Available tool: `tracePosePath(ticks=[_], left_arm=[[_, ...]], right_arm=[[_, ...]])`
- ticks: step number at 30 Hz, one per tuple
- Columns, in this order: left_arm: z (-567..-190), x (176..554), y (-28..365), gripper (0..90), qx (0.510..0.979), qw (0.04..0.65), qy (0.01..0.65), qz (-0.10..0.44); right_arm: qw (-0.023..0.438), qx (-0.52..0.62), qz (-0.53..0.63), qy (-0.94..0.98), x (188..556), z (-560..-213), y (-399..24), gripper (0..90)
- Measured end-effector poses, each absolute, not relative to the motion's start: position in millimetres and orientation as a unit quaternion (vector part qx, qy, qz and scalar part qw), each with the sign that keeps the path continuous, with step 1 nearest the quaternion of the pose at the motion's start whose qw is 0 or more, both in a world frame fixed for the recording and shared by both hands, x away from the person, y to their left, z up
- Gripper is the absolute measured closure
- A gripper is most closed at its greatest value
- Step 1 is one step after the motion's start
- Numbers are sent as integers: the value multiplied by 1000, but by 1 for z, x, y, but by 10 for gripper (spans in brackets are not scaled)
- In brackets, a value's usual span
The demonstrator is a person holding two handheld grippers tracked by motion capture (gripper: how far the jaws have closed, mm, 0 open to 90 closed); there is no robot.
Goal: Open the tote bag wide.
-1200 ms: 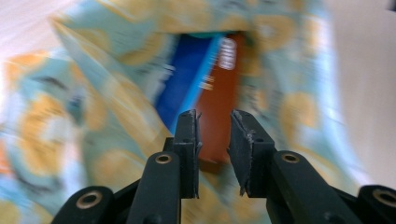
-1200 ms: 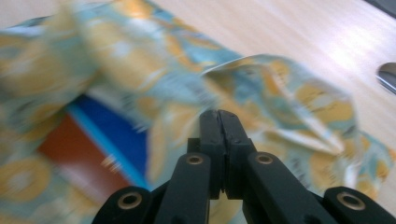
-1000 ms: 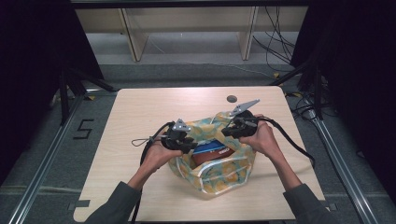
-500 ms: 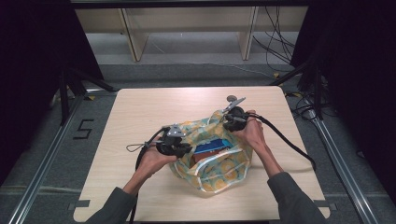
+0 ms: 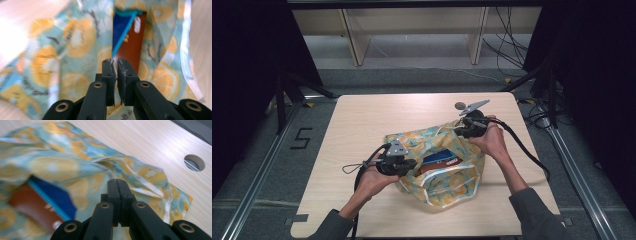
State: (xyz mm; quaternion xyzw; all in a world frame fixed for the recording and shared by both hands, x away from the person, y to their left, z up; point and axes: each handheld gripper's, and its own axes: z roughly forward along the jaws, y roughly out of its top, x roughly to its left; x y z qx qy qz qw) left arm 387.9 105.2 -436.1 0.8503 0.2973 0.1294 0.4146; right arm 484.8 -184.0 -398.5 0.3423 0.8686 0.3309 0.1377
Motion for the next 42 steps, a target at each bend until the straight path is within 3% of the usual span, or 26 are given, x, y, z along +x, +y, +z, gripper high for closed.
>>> tracePosePath(ticks=[7, 19, 25, 29, 33, 42], left_arm=[[-426, 379, 112, 824, 839, 437, 298, 128], [-435, 348, 115, 801, 851, 432, 277, 111], [-436, 338, 121, 778, 843, 444, 285, 105], [-436, 330, 131, 690, 835, 450, 294, 115], [-439, 323, 141, 591, 825, 459, 308, 115], [-446, 313, 161, 436, 806, 461, 347, 129]], right_arm=[[101, 294, 354, 882, 443, -390, -187, 900], [42, 231, 316, 919, 373, -428, -181, 900], [63, 242, 332, 910, 361, -428, -192, 896], [89, 257, 364, 891, 357, -413, -209, 871], [105, 292, 379, 872, 358, -407, -227, 786], [135, 369, 409, 824, 356, -413, -259, 497]])
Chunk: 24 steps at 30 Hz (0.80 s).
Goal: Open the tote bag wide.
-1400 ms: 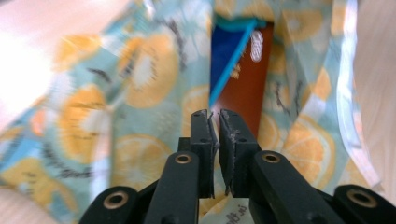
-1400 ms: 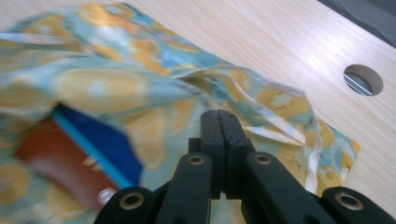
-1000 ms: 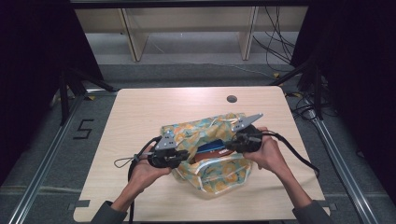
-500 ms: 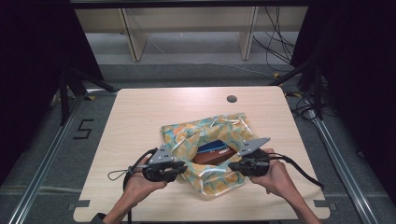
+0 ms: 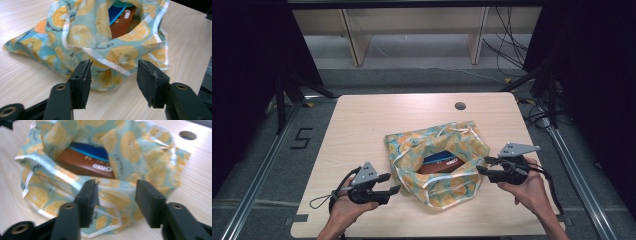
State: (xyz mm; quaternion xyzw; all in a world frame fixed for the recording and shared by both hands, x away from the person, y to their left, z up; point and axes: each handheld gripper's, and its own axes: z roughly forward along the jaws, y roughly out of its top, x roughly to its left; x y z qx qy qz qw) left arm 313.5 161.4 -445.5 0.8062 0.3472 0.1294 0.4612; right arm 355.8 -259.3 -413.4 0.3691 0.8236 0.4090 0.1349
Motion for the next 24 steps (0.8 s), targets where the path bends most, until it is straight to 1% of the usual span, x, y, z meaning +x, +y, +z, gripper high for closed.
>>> tracePosePath(ticks=[2, 3, 4, 6, 7, 10, 11, 15, 17, 18, 19, 21, 22, 23, 24], left_arm=[[-447, 311, 165, 405, 802, 461, 356, 132], [-447, 311, 165, 391, 802, 461, 356, 132], [-450, 309, 167, 381, 800, 460, 358, 138], [-453, 307, 168, 366, 794, 463, 369, 138], [-454, 306, 170, 355, 798, 456, 369, 138], [-459, 300, 172, 325, 791, 459, 381, 140], [-461, 298, 174, 316, 797, 450, 379, 142], [-467, 292, 177, 278, 788, 454, 389, 145], [-469, 290, 180, 256, 789, 454, 389, 145], [-471, 289, 180, 254, 785, 461, 389, 140], [-472, 289, 182, 250, 790, 455, 386, 142], [-474, 287, 182, 235, 781, 459, 401, 136], [-474, 287, 184, 229, 785, 458, 394, 141], [-475, 286, 184, 226, 783, 461, 394, 140], [-475, 285, 184, 224, 781, 462, 397, 140]], right_arm=[[147, 369, 417, 818, 355, -416, -266, 461], [147, 369, 417, 818, 355, -416, -266, 461], [147, 382, 429, 806, 353, -420, -271, 433], [155, 386, 432, 800, 352, -423, -276, 420], [159, 385, 429, 802, 352, -425, -280, 416], [160, 400, 434, 791, 348, -431, -284, 409], [163, 396, 436, 791, 348, -433, -287, 408], [164, 402, 431, 791, 342, -441, -291, 394], [153, 413, 432, 787, 338, -444, -292, 391], [158, 409, 437, 785, 338, -446, -293, 386], [156, 411, 429, 789, 336, -446, -294, 382], [165, 405, 431, 790, 335, -449, -295, 381], [150, 415, 431, 787, 331, -449, -294, 378], [156, 409, 433, 788, 331, -451, -294, 371], [149, 411, 429, 790, 328, -451, -294, 361]])
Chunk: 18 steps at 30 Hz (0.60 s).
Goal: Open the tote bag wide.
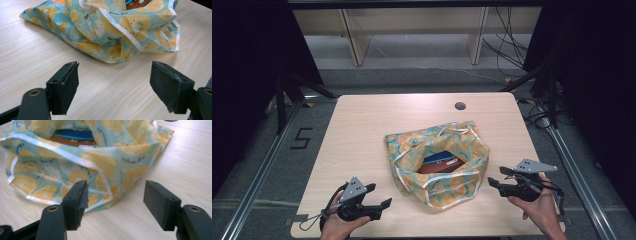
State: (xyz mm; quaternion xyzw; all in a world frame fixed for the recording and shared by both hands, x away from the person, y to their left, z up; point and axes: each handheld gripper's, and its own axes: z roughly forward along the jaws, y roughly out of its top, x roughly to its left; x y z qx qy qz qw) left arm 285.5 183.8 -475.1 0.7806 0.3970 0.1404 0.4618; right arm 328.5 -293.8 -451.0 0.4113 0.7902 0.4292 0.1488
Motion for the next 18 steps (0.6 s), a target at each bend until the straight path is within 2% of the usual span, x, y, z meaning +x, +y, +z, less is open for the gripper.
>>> tracePosePath(ticks=[7, 8, 13, 14, 18], left_arm=[[-485, 281, 187, 195, 781, 459, 402, 132], [-486, 281, 188, 193, 782, 456, 403, 133], [-492, 281, 192, 183, 799, 439, 388, 136], [-494, 281, 189, 180, 786, 454, 398, 134], [-497, 279, 187, 169, 786, 450, 402, 134]], right_arm=[[140, 415, 414, 798, 318, -462, -293, 292], [151, 402, 418, 801, 318, -464, -293, 292], [132, 415, 411, 801, 313, -470, -295, 288], [139, 401, 414, 805, 315, -471, -298, 288], [131, 410, 416, 801, 309, -474, -299, 288]])
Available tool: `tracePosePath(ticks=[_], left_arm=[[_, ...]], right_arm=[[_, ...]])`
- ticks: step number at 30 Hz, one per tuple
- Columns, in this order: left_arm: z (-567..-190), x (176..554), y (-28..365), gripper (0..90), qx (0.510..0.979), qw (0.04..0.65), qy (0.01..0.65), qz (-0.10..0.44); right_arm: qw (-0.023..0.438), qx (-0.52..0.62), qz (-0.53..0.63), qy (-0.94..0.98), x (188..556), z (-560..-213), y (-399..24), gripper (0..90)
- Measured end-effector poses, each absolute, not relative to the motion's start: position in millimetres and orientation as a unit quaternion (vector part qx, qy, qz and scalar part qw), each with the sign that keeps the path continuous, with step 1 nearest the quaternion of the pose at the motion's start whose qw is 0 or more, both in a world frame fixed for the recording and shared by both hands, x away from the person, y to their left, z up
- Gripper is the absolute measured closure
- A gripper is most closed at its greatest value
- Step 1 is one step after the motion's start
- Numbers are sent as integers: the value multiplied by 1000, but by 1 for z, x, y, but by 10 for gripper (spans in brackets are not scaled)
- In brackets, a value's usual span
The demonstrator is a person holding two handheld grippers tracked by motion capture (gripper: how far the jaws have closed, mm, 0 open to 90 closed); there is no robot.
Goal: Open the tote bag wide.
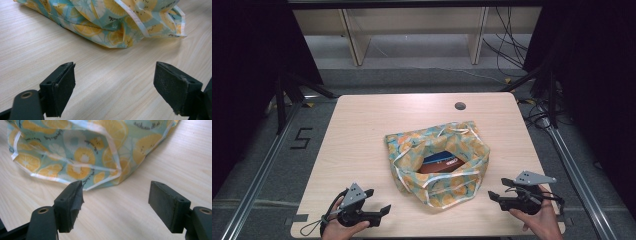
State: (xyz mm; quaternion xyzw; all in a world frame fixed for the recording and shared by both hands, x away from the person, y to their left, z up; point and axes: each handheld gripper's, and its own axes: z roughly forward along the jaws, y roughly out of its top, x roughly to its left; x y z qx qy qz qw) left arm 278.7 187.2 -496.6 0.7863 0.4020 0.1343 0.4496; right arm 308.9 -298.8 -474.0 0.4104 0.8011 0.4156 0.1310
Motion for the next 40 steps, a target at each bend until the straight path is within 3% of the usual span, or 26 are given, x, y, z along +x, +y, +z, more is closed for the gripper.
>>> tracePosePath(ticks=[8, 10, 21, 40], left_arm=[[-499, 275, 186, 166, 792, 441, 400, 136], [-499, 275, 185, 167, 792, 441, 400, 134], [-501, 276, 183, 171, 796, 443, 390, 136], [-502, 278, 183, 170, 799, 435, 391, 137]], right_arm=[[141, 388, 393, 822, 297, -481, -298, 287], [111, 407, 395, 816, 292, -485, -297, 287], [79, 409, 361, 835, 283, -499, -308, 287], [78, 413, 358, 834, 284, -500, -309, 287]])
